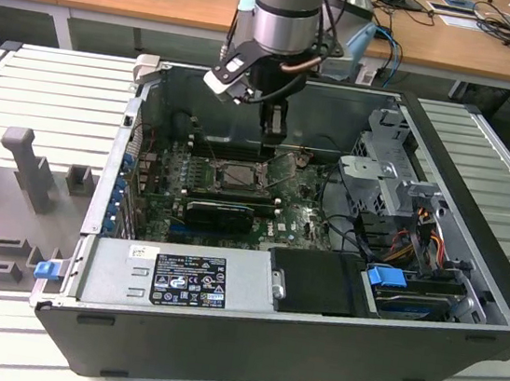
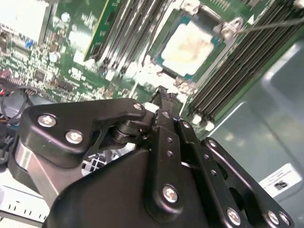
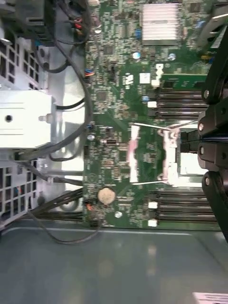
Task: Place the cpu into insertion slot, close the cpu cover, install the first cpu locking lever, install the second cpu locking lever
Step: 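Close the cpu cover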
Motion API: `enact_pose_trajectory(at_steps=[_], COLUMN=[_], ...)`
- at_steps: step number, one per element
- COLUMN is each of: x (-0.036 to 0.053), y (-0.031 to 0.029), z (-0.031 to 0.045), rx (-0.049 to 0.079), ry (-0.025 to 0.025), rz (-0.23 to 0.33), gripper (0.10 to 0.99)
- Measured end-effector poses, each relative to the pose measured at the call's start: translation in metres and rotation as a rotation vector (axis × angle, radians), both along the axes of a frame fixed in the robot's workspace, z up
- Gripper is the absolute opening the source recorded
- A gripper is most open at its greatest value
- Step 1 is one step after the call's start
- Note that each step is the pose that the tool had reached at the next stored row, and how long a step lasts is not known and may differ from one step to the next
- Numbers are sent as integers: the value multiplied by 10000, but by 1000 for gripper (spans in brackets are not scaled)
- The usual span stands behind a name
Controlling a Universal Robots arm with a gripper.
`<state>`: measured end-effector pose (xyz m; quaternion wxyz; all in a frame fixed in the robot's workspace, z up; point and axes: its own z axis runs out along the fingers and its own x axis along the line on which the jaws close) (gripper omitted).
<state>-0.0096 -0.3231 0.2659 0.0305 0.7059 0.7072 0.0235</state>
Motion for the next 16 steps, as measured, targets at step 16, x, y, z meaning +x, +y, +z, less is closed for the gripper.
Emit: enact_pose_trajectory(at_steps=[16], x=[740], y=[54], z=[-131], rx=[-5], ry=[295], rz=[175], gripper=[106])
